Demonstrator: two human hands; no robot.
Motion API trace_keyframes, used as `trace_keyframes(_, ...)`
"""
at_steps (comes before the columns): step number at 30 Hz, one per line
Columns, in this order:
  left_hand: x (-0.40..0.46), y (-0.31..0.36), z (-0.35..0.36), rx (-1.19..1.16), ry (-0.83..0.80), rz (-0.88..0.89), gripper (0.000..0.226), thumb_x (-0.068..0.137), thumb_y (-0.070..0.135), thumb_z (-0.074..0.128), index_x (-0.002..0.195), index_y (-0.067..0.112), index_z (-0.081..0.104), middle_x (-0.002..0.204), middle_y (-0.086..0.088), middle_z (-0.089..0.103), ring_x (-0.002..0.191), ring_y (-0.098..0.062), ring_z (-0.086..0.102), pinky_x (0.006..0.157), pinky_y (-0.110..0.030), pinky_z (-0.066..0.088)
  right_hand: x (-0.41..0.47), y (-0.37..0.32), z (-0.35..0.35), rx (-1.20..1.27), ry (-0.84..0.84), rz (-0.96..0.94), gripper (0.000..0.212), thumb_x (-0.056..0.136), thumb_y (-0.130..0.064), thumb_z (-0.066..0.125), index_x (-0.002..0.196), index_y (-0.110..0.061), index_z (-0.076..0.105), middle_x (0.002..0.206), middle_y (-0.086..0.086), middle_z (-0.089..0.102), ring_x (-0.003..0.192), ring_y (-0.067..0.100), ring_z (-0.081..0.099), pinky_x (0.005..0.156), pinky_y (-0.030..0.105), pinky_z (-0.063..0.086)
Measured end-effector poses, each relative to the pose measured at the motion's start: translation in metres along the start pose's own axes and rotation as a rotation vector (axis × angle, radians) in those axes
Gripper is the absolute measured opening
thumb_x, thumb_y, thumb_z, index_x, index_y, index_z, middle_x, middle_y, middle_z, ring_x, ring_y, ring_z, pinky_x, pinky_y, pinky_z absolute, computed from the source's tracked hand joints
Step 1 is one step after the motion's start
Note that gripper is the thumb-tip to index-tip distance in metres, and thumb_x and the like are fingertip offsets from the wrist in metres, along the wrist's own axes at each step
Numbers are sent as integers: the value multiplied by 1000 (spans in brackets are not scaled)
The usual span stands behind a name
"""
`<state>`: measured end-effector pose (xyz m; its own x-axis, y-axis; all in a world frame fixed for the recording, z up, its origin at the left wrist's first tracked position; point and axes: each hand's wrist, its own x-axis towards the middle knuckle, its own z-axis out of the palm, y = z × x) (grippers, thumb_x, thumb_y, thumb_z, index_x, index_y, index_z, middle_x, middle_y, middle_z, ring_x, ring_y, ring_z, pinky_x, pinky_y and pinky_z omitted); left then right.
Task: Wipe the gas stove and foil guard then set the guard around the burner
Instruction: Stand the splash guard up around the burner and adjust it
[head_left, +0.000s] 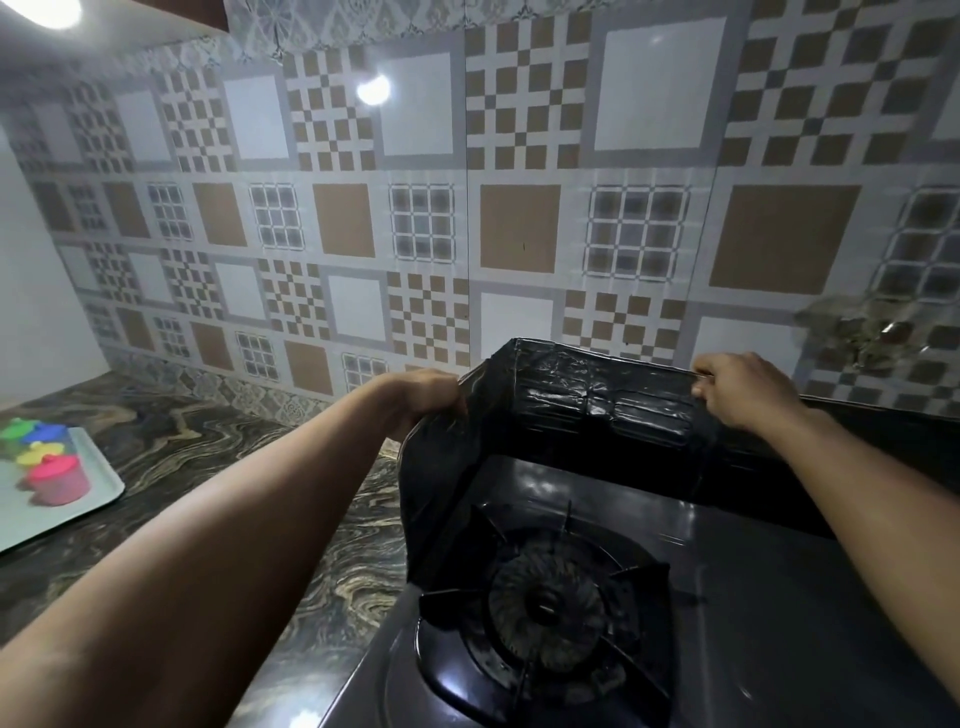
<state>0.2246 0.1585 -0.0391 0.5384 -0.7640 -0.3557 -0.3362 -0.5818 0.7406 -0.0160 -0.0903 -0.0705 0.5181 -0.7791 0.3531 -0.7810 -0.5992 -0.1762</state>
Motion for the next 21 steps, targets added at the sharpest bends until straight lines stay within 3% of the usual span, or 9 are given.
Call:
trace_keyframes(2,1,0,-1,17,74,18,17,90,0,47,78,-2,59,66,-12,67,56,-23,66,55,-34,56,-2,-1,0,-5,11,14,30,89,-9,57,65,-23,46,76,4,50,72,28,47,60,31,34)
trace_keyframes(5,3,-2,-1,64,154,28,11,90,-2,46,87,-3,57,84,-16,61,70,-26,62,72,-43,57,-3,-1,0,-11,22,23,26,87,-5,55,69,-23,50,75,2,51,71,28,47,60,30,35)
trace_keyframes(8,2,-4,1,94,209,34,19,89,-4,42,75,2,52,91,-19,59,76,-27,59,76,-40,55,-3,-1,1,-30,27,31,26,87,-5,56,68,-22,50,70,-3,46,71,27,46,61,30,35)
trace_keyframes(12,0,-2,4,92,212,29,19,90,-4,43,73,2,51,76,-13,57,66,-23,57,70,-40,53,-2,-1,1,-35,28,39,25,87,-5,57,69,-21,51,68,-4,45,71,27,47,61,30,34)
trace_keyframes(17,-7,-1,6,8,168,33,16,89,-4,45,77,0,54,76,-16,61,68,-29,61,82,-54,55,-1,3,0,8,62,44,28,85,0,56,77,-26,53,81,-1,60,75,24,51,63,29,37)
trace_keyframes(21,-11,-2,7,-18,202,39,15,90,-3,45,78,-1,54,76,-15,60,67,-26,60,79,-48,56,1,10,3,4,67,76,30,82,2,57,66,-22,49,75,-2,61,72,25,51,62,30,40)
